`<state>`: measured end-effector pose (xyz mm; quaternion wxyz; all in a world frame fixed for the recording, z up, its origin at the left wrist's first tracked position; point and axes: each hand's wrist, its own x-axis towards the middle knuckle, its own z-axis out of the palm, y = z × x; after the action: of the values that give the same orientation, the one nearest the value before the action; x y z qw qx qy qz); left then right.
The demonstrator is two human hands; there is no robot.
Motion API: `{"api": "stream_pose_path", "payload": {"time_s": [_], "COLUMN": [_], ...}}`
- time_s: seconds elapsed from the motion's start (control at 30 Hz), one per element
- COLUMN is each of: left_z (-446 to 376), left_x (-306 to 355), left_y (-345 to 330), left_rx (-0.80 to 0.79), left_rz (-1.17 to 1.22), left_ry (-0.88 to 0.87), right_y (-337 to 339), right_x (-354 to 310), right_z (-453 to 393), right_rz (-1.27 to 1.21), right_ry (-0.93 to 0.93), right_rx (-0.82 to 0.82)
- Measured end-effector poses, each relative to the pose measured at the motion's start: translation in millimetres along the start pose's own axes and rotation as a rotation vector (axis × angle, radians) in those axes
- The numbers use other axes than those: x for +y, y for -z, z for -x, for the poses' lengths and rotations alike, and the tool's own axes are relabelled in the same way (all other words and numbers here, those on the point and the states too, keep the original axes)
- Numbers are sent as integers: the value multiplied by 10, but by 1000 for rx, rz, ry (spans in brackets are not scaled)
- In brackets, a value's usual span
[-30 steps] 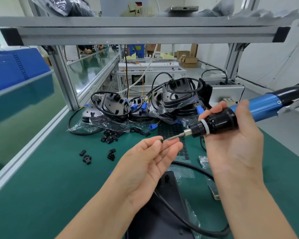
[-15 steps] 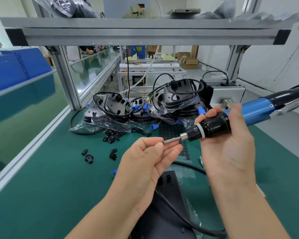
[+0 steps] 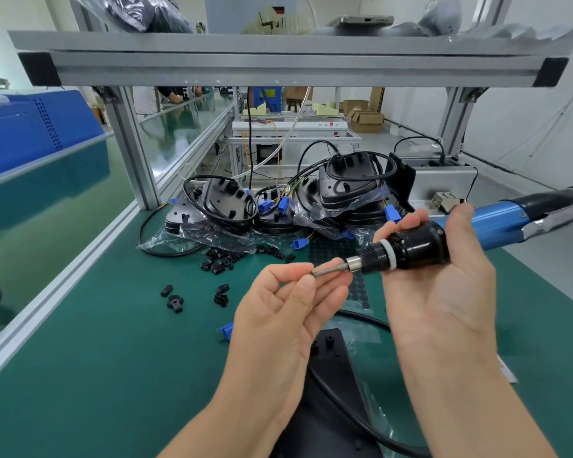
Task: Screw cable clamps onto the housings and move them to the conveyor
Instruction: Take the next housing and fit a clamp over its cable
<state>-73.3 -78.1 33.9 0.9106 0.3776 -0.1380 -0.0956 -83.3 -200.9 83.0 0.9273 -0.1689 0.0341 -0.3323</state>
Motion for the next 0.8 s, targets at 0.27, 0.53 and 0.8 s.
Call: {"api": "stream_pose_path", "payload": {"time_s": [0.27, 0.53, 0.8], "left_z": [-177, -354, -403], "left_x": [368, 736, 585], "left_y": [336, 557, 554], "left_rx": [-127, -776, -780], "left_rz": [-950, -1543, -1349], "left_ry": [-32, 208, 277], "right_y": [33, 26, 67], "right_x": [-29, 34, 94], "right_z": [-58, -229, -298], "right_rz": [168, 244, 351], "right_ry": [-4, -82, -108], "right_rx": [17, -49, -153]}}
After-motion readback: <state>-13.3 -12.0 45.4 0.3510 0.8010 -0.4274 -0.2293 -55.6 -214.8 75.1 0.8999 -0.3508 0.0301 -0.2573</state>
